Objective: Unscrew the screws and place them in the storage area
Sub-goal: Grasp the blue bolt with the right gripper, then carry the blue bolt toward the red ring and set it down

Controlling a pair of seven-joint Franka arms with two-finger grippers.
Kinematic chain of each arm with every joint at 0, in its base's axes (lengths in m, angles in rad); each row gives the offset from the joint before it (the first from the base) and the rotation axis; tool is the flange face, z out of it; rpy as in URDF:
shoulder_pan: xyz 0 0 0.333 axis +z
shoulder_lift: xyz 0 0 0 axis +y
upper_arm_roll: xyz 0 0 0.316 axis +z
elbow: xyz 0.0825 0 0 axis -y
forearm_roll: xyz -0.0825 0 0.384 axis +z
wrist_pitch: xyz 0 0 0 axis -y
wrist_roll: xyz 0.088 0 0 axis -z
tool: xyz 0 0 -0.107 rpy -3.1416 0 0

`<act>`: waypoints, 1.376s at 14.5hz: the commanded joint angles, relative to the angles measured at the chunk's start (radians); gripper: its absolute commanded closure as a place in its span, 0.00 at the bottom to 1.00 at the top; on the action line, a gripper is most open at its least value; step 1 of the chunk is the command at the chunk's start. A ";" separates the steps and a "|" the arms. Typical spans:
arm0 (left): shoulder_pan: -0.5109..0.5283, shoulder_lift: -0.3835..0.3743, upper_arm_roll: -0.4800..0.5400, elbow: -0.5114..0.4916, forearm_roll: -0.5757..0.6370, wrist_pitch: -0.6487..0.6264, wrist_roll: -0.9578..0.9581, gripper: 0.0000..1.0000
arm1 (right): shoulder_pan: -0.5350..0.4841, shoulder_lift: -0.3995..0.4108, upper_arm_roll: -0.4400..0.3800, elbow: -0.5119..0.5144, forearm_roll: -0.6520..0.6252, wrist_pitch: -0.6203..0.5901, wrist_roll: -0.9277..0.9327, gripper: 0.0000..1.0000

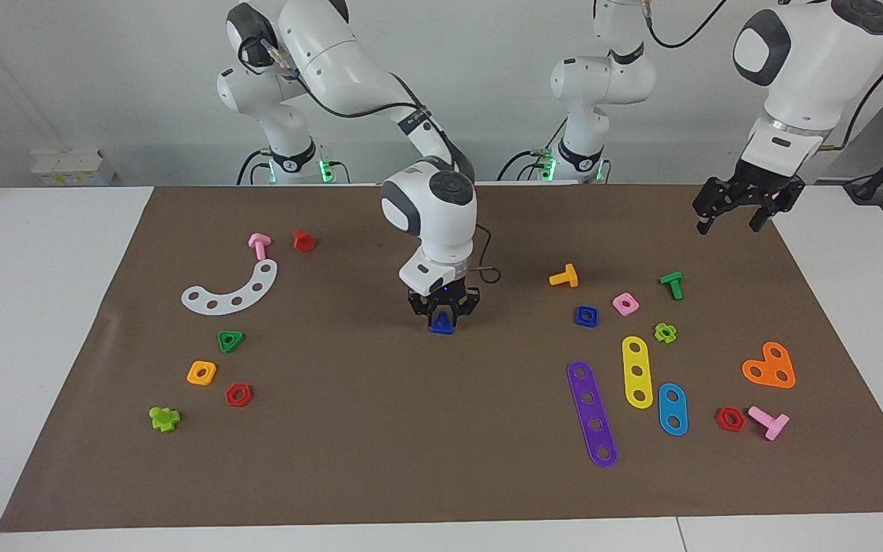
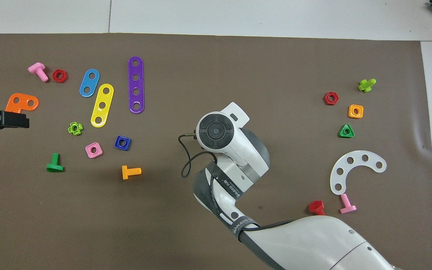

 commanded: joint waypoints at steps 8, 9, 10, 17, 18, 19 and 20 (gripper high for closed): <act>0.002 -0.032 -0.008 -0.033 0.024 0.030 0.000 0.00 | -0.057 -0.045 0.004 -0.021 -0.024 -0.004 0.025 1.00; 0.001 -0.032 -0.008 -0.033 0.024 0.028 0.000 0.00 | -0.086 -0.071 0.004 -0.038 -0.023 -0.001 0.016 1.00; -0.003 -0.032 -0.008 -0.033 0.024 0.028 -0.003 0.00 | -0.123 -0.103 0.004 -0.048 -0.023 -0.005 -0.010 1.00; -0.004 -0.032 -0.008 -0.033 0.024 0.028 -0.002 0.00 | -0.388 -0.196 0.007 -0.183 -0.006 -0.010 -0.291 1.00; -0.004 -0.032 -0.008 -0.033 0.024 0.030 -0.002 0.00 | -0.417 -0.202 0.007 -0.202 0.009 -0.002 -0.322 1.00; -0.004 -0.032 -0.008 -0.033 0.024 0.030 -0.002 0.00 | -0.442 -0.208 0.007 -0.223 0.038 0.004 -0.363 1.00; -0.004 -0.032 -0.008 -0.033 0.024 0.030 -0.003 0.00 | -0.454 -0.212 0.007 -0.245 0.072 0.006 -0.406 1.00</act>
